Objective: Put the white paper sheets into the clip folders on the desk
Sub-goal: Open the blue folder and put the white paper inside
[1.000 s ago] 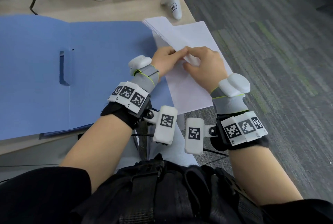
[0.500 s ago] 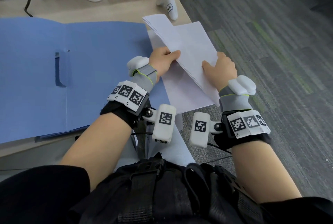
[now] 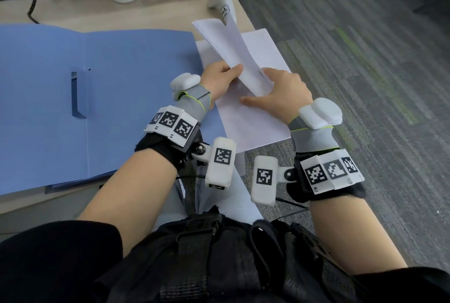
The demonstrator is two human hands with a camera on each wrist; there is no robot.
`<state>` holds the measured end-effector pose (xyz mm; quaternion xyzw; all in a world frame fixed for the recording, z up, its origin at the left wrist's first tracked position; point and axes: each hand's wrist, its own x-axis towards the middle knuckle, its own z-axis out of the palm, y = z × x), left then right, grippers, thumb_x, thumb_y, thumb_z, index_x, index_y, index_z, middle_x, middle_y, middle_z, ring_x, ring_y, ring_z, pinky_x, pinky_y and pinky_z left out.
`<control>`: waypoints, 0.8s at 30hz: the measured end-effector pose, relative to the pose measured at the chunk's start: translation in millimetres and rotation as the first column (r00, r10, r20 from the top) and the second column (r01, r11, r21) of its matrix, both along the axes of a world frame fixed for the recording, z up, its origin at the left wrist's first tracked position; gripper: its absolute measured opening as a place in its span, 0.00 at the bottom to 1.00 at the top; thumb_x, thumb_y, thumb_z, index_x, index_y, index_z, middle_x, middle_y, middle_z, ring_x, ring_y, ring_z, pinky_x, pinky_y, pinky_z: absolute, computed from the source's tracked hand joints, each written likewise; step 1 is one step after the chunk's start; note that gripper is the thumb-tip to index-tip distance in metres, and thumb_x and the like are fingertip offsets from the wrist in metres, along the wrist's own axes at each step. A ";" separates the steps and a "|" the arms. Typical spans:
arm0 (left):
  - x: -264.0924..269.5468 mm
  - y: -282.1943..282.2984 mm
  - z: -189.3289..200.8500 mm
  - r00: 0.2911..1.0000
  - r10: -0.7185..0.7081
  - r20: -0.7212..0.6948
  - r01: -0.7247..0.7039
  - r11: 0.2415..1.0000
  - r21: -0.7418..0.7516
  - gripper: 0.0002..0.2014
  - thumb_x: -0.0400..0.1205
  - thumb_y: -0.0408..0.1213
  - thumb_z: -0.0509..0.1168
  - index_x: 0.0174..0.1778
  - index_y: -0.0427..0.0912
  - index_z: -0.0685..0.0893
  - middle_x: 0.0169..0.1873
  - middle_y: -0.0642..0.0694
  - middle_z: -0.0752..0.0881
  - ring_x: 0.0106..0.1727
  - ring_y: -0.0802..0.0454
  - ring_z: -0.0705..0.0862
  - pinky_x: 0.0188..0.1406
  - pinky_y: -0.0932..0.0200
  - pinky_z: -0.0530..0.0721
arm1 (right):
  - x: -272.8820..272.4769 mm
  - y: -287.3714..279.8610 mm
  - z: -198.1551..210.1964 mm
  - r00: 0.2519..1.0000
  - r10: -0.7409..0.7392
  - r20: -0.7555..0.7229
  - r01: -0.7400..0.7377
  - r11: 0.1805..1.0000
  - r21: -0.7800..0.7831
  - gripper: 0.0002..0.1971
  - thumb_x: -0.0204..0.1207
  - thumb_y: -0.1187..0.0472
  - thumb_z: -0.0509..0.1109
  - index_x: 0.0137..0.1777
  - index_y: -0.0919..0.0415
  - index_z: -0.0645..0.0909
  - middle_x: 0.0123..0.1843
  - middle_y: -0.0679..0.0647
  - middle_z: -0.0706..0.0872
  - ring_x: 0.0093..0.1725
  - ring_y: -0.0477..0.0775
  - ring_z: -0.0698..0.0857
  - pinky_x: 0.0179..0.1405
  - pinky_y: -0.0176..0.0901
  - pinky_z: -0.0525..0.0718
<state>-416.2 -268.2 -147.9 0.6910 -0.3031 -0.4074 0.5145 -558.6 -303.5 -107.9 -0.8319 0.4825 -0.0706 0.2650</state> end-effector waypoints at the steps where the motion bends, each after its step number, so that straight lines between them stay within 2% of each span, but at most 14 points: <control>1: -0.2 0.2 1.2 1.000 -0.004 -0.010 0.004 1.000 -0.009 0.10 0.84 0.39 0.62 0.36 0.46 0.81 0.47 0.38 0.86 0.51 0.46 0.85 0.65 0.50 0.82 | 2.0 1.4 -0.6 0.999 0.013 -0.041 -0.014 1.000 -0.019 0.28 0.65 0.45 0.75 0.66 0.46 0.77 0.57 0.52 0.86 0.57 0.59 0.84 0.44 0.45 0.78; 3: -0.6 0.5 3.3 0.999 -0.018 -0.032 0.016 0.999 -0.037 0.11 0.85 0.39 0.60 0.37 0.45 0.81 0.44 0.42 0.87 0.43 0.54 0.88 0.60 0.58 0.83 | 4.6 3.1 -1.1 0.994 -0.008 -0.106 0.000 0.997 -0.082 0.25 0.69 0.53 0.71 0.67 0.46 0.75 0.57 0.54 0.85 0.56 0.62 0.84 0.42 0.44 0.75; 5: -2.3 1.1 6.2 0.998 -0.031 -0.049 0.027 0.997 -0.067 0.10 0.86 0.39 0.58 0.43 0.44 0.82 0.42 0.46 0.86 0.38 0.63 0.87 0.55 0.66 0.83 | 5.0 4.7 -0.1 0.986 -0.025 -0.167 0.008 0.994 -0.105 0.24 0.74 0.61 0.65 0.70 0.48 0.72 0.59 0.59 0.83 0.57 0.66 0.82 0.44 0.48 0.75; 7: -2.4 2.4 8.6 0.999 -0.043 -0.027 0.041 0.997 -0.066 0.11 0.86 0.40 0.56 0.54 0.43 0.83 0.47 0.44 0.86 0.46 0.59 0.87 0.56 0.65 0.82 | 3.7 3.6 1.8 0.985 -0.046 -0.165 0.029 0.994 -0.102 0.22 0.76 0.67 0.58 0.68 0.51 0.73 0.58 0.63 0.82 0.51 0.68 0.81 0.41 0.48 0.73; 9: 1.6 6.4 12.8 0.999 -0.043 -0.009 0.043 0.997 -0.057 0.13 0.86 0.39 0.56 0.61 0.40 0.81 0.50 0.42 0.85 0.54 0.54 0.84 0.45 0.72 0.82 | 3.6 1.0 4.3 0.987 -0.096 -0.130 0.080 0.989 -0.122 0.21 0.75 0.70 0.56 0.65 0.52 0.75 0.56 0.64 0.82 0.49 0.69 0.81 0.40 0.49 0.72; 11: 8.6 12.3 17.1 1.000 -0.015 -0.016 0.014 0.998 -0.066 0.12 0.85 0.38 0.58 0.61 0.40 0.81 0.48 0.43 0.86 0.58 0.52 0.82 0.36 0.77 0.82 | 4.9 -0.3 6.7 0.985 -0.143 -0.100 0.127 0.980 -0.156 0.20 0.73 0.71 0.55 0.61 0.54 0.76 0.55 0.64 0.81 0.50 0.70 0.81 0.40 0.49 0.72; 13: 16.7 17.6 22.0 1.000 0.023 0.001 -0.023 0.996 -0.088 0.11 0.85 0.36 0.59 0.59 0.40 0.82 0.46 0.45 0.86 0.55 0.53 0.83 0.43 0.71 0.79 | 5.9 0.2 12.3 0.981 -0.180 -0.065 0.164 0.966 -0.200 0.21 0.70 0.72 0.54 0.60 0.55 0.76 0.50 0.63 0.80 0.46 0.70 0.78 0.39 0.50 0.71; 15: 24.1 23.7 24.9 0.996 0.080 0.031 -0.076 0.992 -0.096 0.12 0.84 0.34 0.60 0.62 0.37 0.82 0.47 0.43 0.86 0.48 0.59 0.83 0.48 0.72 0.77 | 5.8 3.2 18.9 0.978 -0.208 -0.003 0.201 0.945 -0.258 0.23 0.68 0.74 0.53 0.60 0.57 0.75 0.43 0.61 0.75 0.41 0.68 0.72 0.38 0.51 0.68; 17: 31.8 30.0 25.0 0.987 0.146 0.074 -0.138 0.986 -0.094 0.13 0.83 0.32 0.61 0.63 0.36 0.82 0.50 0.44 0.84 0.47 0.62 0.82 0.44 0.81 0.76 | 7.6 7.9 24.8 0.969 -0.230 0.087 0.245 0.918 -0.310 0.25 0.67 0.75 0.52 0.61 0.57 0.74 0.42 0.59 0.73 0.40 0.65 0.68 0.38 0.51 0.65; 19: 38.3 35.4 22.6 0.975 0.187 0.118 -0.179 0.981 -0.072 0.14 0.82 0.31 0.61 0.64 0.37 0.82 0.52 0.48 0.82 0.51 0.60 0.79 0.37 0.85 0.74 | 10.1 13.4 28.0 0.954 -0.234 0.187 0.288 0.891 -0.351 0.28 0.66 0.75 0.52 0.64 0.54 0.75 0.46 0.59 0.78 0.40 0.63 0.67 0.38 0.49 0.64; 21: 40.7 41.1 20.0 0.973 0.181 0.141 -0.179 0.983 -0.025 0.15 0.83 0.32 0.60 0.65 0.39 0.80 0.55 0.49 0.81 0.55 0.58 0.76 0.39 0.81 0.74 | 11.2 20.0 29.0 0.929 -0.216 0.301 0.324 0.868 -0.378 0.33 0.66 0.74 0.53 0.69 0.50 0.74 0.52 0.58 0.81 0.40 0.61 0.67 0.37 0.49 0.65; 24: 44.8 46.7 17.2 0.983 0.160 0.092 -0.163 0.986 0.023 0.16 0.84 0.34 0.60 0.68 0.39 0.78 0.57 0.47 0.80 0.54 0.55 0.75 0.41 0.72 0.72 | 15.0 28.8 30.9 0.856 -0.161 0.491 0.393 0.820 -0.416 0.35 0.66 0.73 0.52 0.72 0.50 0.74 0.51 0.59 0.81 0.38 0.59 0.69 0.36 0.48 0.68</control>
